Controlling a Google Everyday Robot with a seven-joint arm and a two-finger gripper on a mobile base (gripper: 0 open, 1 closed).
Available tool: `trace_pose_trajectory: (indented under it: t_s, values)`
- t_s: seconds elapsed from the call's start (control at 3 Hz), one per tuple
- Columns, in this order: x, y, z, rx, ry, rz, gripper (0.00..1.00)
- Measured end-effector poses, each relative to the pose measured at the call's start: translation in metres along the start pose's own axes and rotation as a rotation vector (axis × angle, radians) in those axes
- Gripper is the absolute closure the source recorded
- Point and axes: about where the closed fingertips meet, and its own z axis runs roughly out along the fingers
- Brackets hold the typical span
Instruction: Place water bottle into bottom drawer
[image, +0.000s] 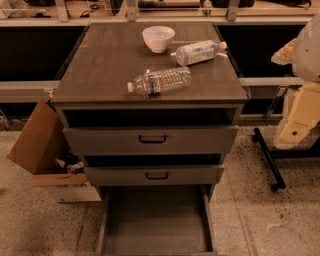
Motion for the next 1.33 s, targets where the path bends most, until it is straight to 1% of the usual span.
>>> trace_pose_trajectory:
  t_s: [0.33, 0.67, 1.0, 1.33]
  values:
    - [0.000, 0.000, 0.000, 0.000, 0.000, 0.000, 0.00]
    - [-0.009, -0.020, 0.011, -0.007, -0.031, -0.043, 0.00]
    - [-0.025, -0.046, 0.031, -0.014, -0.102, -0.100, 0.00]
    - [-0.047, -0.065, 0.055, -0.022, -0.180, -0.168, 0.00]
